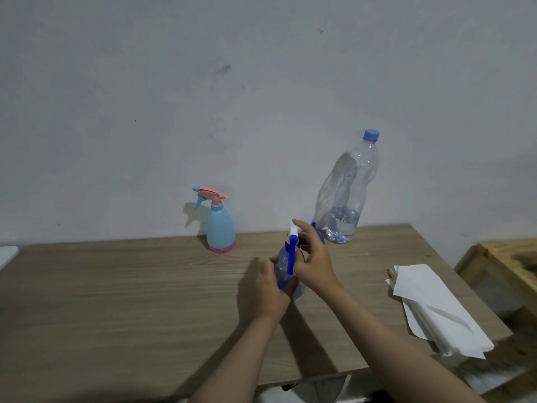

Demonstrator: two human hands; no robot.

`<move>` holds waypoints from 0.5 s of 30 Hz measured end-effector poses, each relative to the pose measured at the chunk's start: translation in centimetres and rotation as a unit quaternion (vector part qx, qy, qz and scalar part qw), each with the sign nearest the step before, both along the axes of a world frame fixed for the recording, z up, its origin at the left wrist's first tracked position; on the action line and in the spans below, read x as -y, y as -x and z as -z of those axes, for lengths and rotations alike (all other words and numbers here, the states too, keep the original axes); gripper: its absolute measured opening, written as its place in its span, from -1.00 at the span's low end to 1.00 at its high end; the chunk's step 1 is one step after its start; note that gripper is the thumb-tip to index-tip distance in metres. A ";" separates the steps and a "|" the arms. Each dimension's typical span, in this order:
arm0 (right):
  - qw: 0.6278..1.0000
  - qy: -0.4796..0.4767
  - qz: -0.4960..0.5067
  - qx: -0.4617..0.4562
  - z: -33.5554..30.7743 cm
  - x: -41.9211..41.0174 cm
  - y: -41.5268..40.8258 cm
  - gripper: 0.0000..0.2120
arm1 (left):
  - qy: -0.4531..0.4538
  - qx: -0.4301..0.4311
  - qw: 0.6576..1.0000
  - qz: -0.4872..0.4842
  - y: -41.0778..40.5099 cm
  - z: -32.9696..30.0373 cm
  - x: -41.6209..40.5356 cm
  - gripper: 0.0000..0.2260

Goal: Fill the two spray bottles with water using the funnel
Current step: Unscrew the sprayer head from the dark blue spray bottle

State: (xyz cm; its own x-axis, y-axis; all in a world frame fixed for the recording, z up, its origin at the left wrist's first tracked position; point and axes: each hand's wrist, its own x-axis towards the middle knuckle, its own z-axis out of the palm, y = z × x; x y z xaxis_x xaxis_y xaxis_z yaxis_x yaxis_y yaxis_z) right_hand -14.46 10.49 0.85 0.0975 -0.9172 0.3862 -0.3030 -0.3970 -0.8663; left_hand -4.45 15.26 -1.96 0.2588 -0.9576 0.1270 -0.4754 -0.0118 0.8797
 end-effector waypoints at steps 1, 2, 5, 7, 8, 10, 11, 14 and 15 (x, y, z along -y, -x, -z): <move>1.000 0.003 -0.002 -0.001 0.0 0.0 0.1 -0.41 | 0.000 -0.004 1.000 -0.001 0.0 0.1 0.1 -0.61; 1.000 0.008 -0.001 0.000 -0.1 0.0 0.1 -0.41 | -0.004 -0.009 1.000 0.000 0.0 0.2 0.2 -0.61; 1.000 0.018 0.014 0.007 0.0 0.3 0.3 -0.41 | -0.005 -0.037 0.999 -0.007 0.0 0.9 0.6 -0.60; 0.999 0.021 0.033 -0.003 0.1 0.5 0.3 -0.41 | -0.003 -0.034 0.999 -0.012 0.0 0.9 0.6 -0.60; 0.999 0.022 0.039 -0.003 0.0 0.6 0.3 -0.42 | -0.002 -0.025 1.000 -0.011 0.0 0.9 0.6 -0.60; 0.999 0.016 0.036 0.009 0.1 0.5 0.2 -0.40 | -0.001 -0.001 1.000 -0.009 0.0 0.6 0.4 -0.60; 0.999 0.013 0.032 0.011 0.1 0.4 0.2 -0.38 | 0.002 0.008 1.000 -0.009 0.0 0.5 0.3 -0.60; 1.000 0.002 0.012 0.019 0.2 0.1 0.4 -0.37 | -0.004 0.027 1.000 -0.012 0.1 0.5 0.3 -0.60; 1.000 -0.001 0.005 0.021 0.1 0.0 0.5 -0.39 | -0.008 0.035 0.999 -0.010 0.2 0.5 0.3 -0.60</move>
